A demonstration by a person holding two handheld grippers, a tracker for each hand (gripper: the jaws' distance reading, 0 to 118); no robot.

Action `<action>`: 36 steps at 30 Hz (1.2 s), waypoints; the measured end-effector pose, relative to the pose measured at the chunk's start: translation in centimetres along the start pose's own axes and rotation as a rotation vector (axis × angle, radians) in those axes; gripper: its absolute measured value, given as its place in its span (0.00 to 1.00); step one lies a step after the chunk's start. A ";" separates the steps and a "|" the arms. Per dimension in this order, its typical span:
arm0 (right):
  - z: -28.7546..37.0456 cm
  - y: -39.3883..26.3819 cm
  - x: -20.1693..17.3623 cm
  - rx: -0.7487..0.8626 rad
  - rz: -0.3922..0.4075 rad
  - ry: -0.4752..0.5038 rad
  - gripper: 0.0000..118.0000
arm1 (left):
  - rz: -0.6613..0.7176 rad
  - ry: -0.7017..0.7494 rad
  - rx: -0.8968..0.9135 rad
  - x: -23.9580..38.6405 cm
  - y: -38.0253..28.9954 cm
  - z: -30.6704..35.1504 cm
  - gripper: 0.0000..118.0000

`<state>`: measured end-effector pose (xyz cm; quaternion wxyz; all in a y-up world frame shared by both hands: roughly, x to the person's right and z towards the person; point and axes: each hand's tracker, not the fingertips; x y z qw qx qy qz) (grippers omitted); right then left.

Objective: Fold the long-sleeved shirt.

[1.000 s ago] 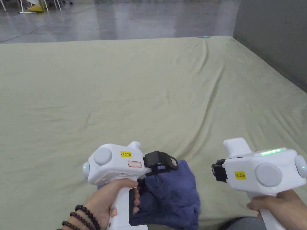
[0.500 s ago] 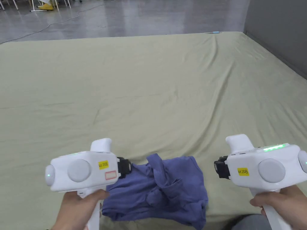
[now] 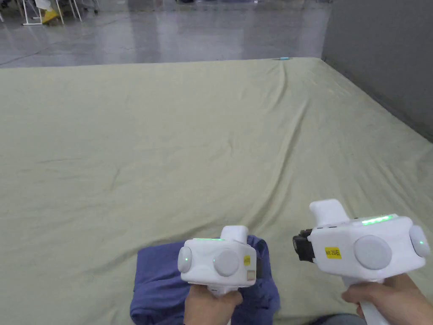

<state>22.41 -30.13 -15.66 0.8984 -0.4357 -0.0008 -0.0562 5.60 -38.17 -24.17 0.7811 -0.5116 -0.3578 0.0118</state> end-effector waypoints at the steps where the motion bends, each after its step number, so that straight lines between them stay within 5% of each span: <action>1: 0.0 0.0 0.1 0.000 -0.005 -0.004 0.00 | -0.003 -0.003 -0.006 0.3 -0.1 -0.4 0.00; 8: 0.2 1.4 -0.3 0.006 -0.041 0.020 0.00 | 0.050 -0.084 0.090 -3.0 1.3 5.7 0.00; 15: -3.9 5.1 -6.7 -0.031 -0.060 0.230 0.00 | 0.131 -0.024 0.247 -11.0 0.4 15.1 0.00; 19: -6.9 4.0 -8.6 -0.097 -0.156 0.353 0.00 | 0.302 -0.125 0.261 -16.1 -1.9 17.6 0.00; 26: -11.1 -0.3 -5.2 -0.234 -0.239 0.283 0.00 | 0.385 -0.224 0.230 -20.6 -4.7 17.3 0.00; 27: -11.2 -0.7 -4.4 -0.230 -0.255 0.295 0.00 | 0.401 -0.230 0.234 -20.9 -4.9 17.1 0.15; 30: -11.1 -1.3 -2.6 -0.241 -0.310 0.303 0.00 | 0.440 -0.230 0.206 -21.9 -5.1 15.9 0.93; 36: -11.3 -1.8 -2.3 -0.230 -0.289 0.316 0.00 | 0.627 -0.316 0.167 -24.1 -5.7 12.7 0.94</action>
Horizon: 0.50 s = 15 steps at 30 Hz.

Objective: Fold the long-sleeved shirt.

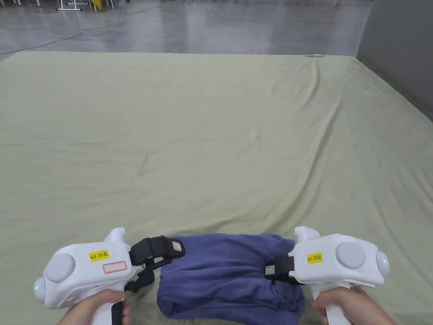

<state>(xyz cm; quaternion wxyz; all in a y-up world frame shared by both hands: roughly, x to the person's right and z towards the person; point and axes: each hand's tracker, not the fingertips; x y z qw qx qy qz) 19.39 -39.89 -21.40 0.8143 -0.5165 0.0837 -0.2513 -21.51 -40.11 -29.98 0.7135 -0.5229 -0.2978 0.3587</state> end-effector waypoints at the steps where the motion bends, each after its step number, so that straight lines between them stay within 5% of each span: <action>1: -0.1 0.0 0.0 0.000 0.005 -0.002 0.00 | 0.033 -0.009 -0.013 -0.4 0.1 -0.6 0.94; 10: -0.2 -0.5 0.2 0.017 -0.004 0.012 0.00 | 0.020 -0.131 -0.022 -0.7 -1.0 -3.1 0.90; 11: -0.1 -0.5 0.2 0.018 -0.005 0.012 0.00 | -0.014 -0.101 -0.027 -0.7 -1.0 -3.2 0.79; 13: -0.1 -0.5 0.1 0.017 -0.006 0.010 0.00 | -0.086 -0.008 -0.056 -0.1 -1.3 -3.8 0.03; 15: -0.1 -0.5 0.0 0.015 -0.007 0.009 0.00 | -0.132 0.027 -0.083 0.4 -2.0 -4.3 0.04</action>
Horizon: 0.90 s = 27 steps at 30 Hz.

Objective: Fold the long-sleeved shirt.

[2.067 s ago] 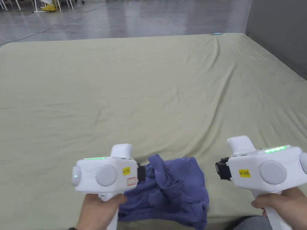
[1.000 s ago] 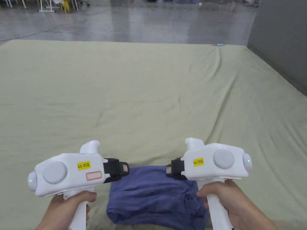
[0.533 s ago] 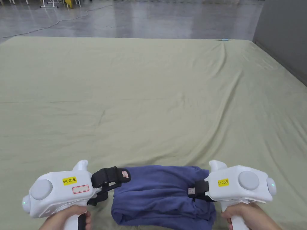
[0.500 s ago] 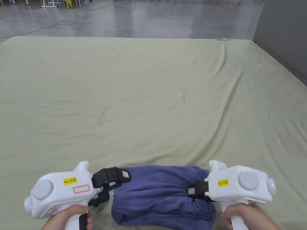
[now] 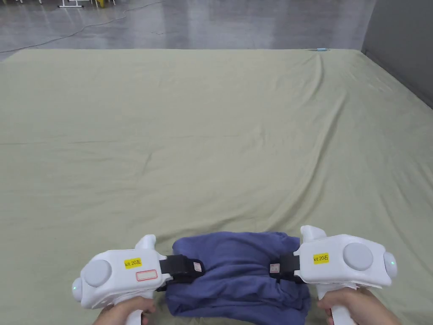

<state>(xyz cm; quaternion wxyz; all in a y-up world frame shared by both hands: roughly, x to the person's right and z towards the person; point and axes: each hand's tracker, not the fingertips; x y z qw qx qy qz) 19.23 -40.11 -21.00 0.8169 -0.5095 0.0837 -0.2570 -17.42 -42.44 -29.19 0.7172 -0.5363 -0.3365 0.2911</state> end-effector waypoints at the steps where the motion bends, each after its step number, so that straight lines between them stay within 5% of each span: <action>1: 0.1 0.0 -0.3 -0.002 0.002 -0.007 0.00 | -0.015 -0.003 0.022 0.4 -0.1 0.3 0.04; 5: 1.1 0.2 -2.0 0.000 0.034 -0.057 0.00 | -0.036 -0.030 0.078 1.3 0.6 2.9 0.04; 14: 2.8 2.3 -13.4 0.267 0.320 -0.099 0.00 | -0.141 -0.036 0.130 1.8 3.2 9.7 0.04; 27: -14.7 3.2 -38.2 0.311 0.624 0.158 0.00 | -0.140 0.244 0.297 -15.3 11.5 33.9 0.04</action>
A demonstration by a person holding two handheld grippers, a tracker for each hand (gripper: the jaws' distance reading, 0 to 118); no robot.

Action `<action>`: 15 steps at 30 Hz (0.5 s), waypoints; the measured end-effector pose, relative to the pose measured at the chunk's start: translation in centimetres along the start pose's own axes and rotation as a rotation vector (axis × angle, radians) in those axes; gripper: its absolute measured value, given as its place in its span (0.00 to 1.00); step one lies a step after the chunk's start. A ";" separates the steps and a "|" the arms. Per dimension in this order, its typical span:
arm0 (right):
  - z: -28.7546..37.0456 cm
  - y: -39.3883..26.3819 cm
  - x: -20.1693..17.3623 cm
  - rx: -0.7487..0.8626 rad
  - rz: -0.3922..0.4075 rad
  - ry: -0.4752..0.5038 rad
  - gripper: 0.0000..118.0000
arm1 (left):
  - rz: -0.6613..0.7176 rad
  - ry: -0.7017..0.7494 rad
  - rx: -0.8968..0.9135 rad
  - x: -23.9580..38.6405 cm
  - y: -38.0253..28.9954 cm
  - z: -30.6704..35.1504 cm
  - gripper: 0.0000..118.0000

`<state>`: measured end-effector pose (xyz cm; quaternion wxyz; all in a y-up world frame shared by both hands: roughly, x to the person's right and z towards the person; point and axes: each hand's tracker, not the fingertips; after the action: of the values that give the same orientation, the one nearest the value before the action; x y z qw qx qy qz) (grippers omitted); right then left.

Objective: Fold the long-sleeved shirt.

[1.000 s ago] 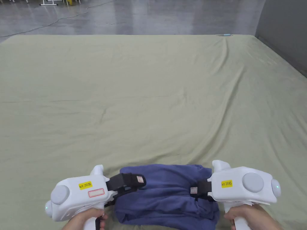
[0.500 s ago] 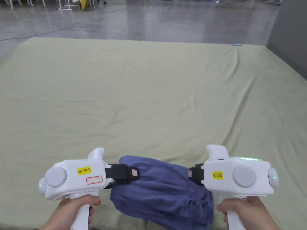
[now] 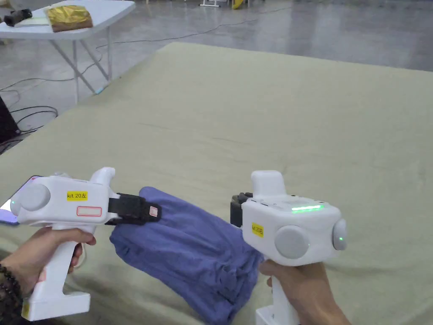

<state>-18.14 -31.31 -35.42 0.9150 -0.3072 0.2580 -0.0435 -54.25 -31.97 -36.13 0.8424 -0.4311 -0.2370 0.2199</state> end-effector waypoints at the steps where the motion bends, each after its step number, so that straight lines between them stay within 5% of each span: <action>1: -2.0 0.1 -1.3 0.020 0.014 0.013 0.00 | 0.011 0.039 0.015 -1.9 0.2 1.0 0.04; 8: -11.0 -0.1 -5.7 0.018 0.079 0.058 0.00 | 0.154 0.095 0.083 -10.5 0.5 3.1 0.06; 9: -11.5 -0.2 -5.7 0.008 0.080 0.055 0.00 | 0.152 0.102 0.090 -11.2 0.6 2.9 0.21; 11: -11.5 -0.2 -5.2 -0.010 0.081 0.058 0.00 | 0.118 0.183 0.118 -10.7 0.5 2.9 0.83; 12: -11.1 -0.3 -4.7 -0.011 0.079 0.060 0.00 | 0.094 0.216 0.143 -10.3 0.3 3.1 1.00; 15: -8.6 0.2 -3.2 -0.006 0.077 0.042 0.00 | 0.089 0.215 0.255 -7.4 -0.1 4.9 0.99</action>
<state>-25.19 -35.07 -39.96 0.9095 -0.2986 0.2888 -0.0137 -62.96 -33.22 -35.05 0.9002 -0.3517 -0.0963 0.2381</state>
